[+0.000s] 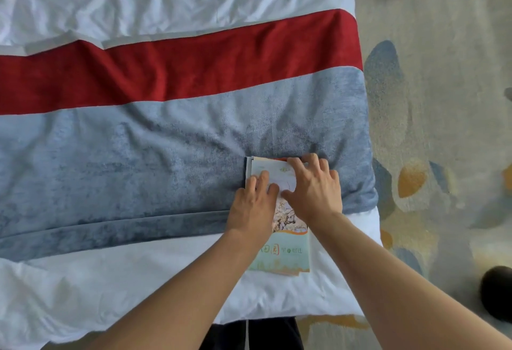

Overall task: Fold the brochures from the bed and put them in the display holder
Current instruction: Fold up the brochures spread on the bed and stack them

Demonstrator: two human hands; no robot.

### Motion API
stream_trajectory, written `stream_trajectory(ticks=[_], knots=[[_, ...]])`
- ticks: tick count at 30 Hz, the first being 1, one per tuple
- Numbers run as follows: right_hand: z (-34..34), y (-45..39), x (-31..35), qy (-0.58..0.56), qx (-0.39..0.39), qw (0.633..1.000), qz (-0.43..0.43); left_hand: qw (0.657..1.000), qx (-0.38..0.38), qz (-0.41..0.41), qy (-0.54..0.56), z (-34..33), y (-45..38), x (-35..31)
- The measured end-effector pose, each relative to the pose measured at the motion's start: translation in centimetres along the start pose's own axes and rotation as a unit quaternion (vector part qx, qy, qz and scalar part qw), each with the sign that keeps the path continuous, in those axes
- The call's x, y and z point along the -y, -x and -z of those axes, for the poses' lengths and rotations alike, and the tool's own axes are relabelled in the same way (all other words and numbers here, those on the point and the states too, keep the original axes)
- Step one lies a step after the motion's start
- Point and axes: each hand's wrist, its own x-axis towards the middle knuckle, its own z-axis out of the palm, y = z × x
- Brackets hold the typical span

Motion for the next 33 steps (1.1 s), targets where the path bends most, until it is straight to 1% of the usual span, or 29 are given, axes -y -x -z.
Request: stream_trajectory(ticks=[2, 5, 8, 10, 13, 16, 19, 21, 23, 25, 27, 30, 33], knots=[[-0.1, 0.6, 0.1, -0.019, 0.003, 0.999, -0.028, 1.0, -0.007, -0.004, -0.003, -0.1, 0.2, -0.2], [-0.2, 2.4, 0.0, -0.098, -0.012, 0.991, -0.095, 1.0, -0.024, -0.009, 0.008, -0.4, 1.2, -0.7], [-1.0, 4.8, 0.0, -0.209, -0.016, 0.962, -0.175, 0.996, -0.031, 0.016, 0.085, -0.9, 2.6, -0.6], [-1.8, 6.2, 0.1, -0.251, 0.008, 0.945, -0.209, 0.983, -0.031, 0.068, 0.168, -1.0, 3.3, -0.7], [-2.4, 6.8, -0.1, -0.28, 0.02, 0.933, -0.225, 0.942, -0.04, 0.152, 0.297, -0.7, 3.9, -1.5], [-2.4, 6.0, -0.7, -0.31, 0.045, 0.918, -0.245, 0.894, -0.069, 0.215, 0.386, -0.3, 3.5, -2.8], [-2.0, 5.1, -1.1, -0.314, 0.074, 0.914, -0.245, 0.842, -0.071, 0.315, 0.433, 0.5, 2.1, -2.6], [-1.8, 5.0, -1.1, -0.312, 0.083, 0.915, -0.243, 0.823, -0.059, 0.359, 0.437, 0.7, 1.3, -1.6], [-1.5, 5.2, -1.1, -0.316, 0.077, 0.916, -0.235, 0.823, -0.063, 0.36, 0.434, 0.9, 1.2, -0.8], [-0.8, 5.3, -0.7, -0.326, 0.055, 0.917, -0.222, 0.819, -0.099, 0.35, 0.444, 1.4, 1.4, -0.4], [0.2, 5.2, -0.1, -0.336, 0.017, 0.921, -0.197, 0.811, -0.151, 0.332, 0.458, 2.2, 1.6, -0.2], [2.6, 4.7, 1.0, -0.344, -0.06, 0.923, -0.162, 0.803, -0.242, 0.293, 0.458, 4.0, 1.6, 0.1], [5.0, 3.9, 2.2, -0.347, -0.135, 0.92, -0.121, 0.785, -0.324, 0.246, 0.468, 6.5, 1.6, 0.3]])
